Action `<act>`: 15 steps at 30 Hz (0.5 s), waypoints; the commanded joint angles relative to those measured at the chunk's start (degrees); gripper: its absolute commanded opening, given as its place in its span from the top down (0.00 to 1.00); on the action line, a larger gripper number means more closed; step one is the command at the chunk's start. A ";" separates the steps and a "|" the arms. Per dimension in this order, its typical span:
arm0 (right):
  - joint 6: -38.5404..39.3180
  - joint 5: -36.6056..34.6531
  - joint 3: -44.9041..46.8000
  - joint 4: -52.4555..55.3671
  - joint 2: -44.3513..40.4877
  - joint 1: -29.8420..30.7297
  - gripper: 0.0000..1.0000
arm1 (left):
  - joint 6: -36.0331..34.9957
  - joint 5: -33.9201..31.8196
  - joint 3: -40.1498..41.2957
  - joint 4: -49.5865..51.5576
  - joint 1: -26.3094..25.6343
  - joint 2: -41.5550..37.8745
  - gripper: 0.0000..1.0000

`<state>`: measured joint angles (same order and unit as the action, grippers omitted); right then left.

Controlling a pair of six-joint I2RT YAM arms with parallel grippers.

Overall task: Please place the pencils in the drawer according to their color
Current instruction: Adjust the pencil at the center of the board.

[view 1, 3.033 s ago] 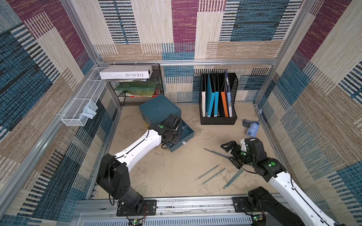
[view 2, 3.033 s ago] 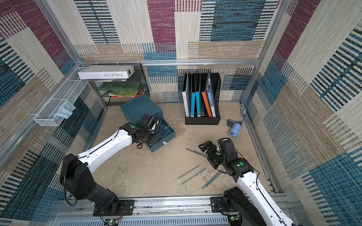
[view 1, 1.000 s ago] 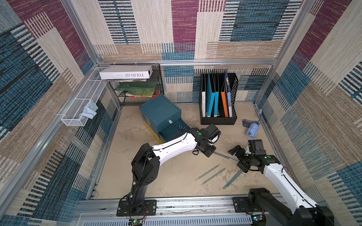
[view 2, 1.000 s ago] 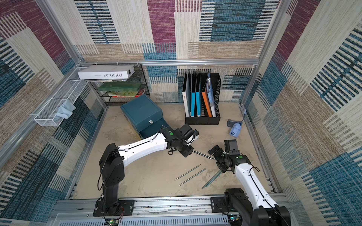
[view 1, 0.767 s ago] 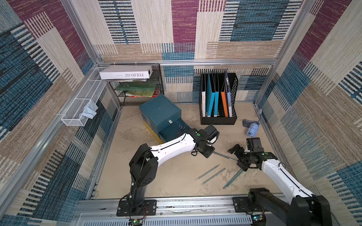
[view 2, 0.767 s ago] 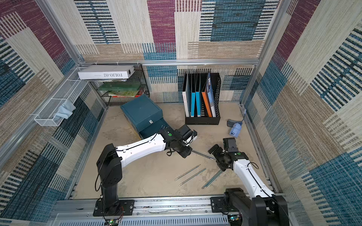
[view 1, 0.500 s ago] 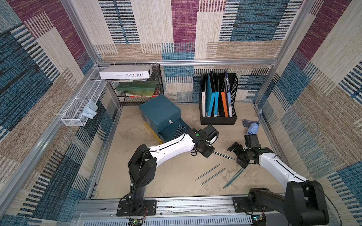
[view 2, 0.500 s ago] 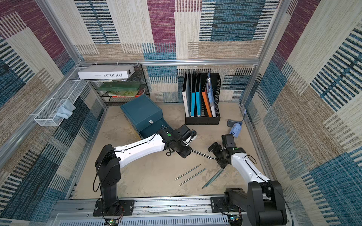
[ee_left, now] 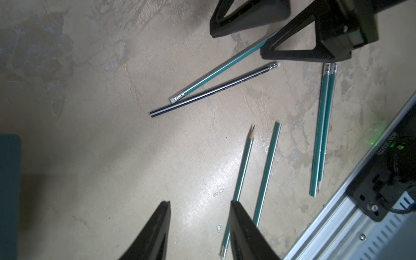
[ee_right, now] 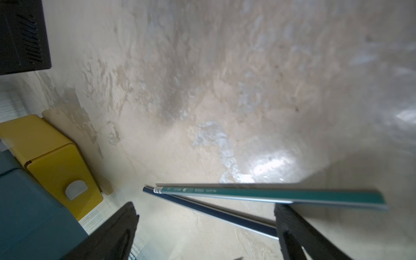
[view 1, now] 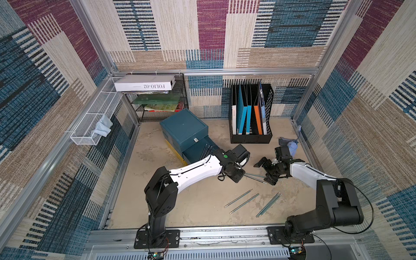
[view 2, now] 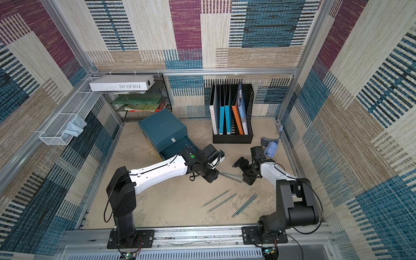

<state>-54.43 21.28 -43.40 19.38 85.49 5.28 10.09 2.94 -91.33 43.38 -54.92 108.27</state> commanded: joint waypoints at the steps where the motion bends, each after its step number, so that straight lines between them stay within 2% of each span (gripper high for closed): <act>1: -0.99 0.64 -0.93 0.82 1.59 1.09 0.01 | -0.07 -0.48 0.26 -0.92 -0.06 -0.41 0.53; 7: -0.82 2.10 -3.29 1.27 0.86 2.10 0.01 | -1.37 0.28 0.41 -1.10 -0.04 -0.22 0.53; 15: 2.31 1.69 -9.99 7.65 -3.80 1.77 0.01 | -6.03 4.27 -1.71 -0.37 -0.67 1.78 0.52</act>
<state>-53.63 23.18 -52.36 23.20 82.98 7.14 6.55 4.80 -92.16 43.13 -55.24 109.40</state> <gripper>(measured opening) 0.991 0.479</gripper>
